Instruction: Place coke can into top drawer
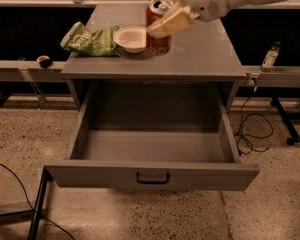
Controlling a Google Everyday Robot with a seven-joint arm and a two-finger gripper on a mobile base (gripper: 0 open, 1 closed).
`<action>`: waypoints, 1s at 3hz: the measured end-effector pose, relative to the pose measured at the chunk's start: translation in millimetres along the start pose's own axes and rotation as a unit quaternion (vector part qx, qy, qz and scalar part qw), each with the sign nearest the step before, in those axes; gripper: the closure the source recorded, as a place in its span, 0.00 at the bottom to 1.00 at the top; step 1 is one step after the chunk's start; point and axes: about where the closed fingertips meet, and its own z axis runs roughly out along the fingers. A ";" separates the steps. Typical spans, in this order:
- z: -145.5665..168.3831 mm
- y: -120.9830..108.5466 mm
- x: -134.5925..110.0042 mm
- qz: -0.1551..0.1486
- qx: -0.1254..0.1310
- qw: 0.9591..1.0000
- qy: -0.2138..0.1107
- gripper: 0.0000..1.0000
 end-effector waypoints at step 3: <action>97.6 91.0 87.3 0.049 -0.099 0.994 0.025 1.00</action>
Offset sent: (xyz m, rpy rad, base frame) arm -0.0211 0.0279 -0.0392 -0.1482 0.0371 0.0253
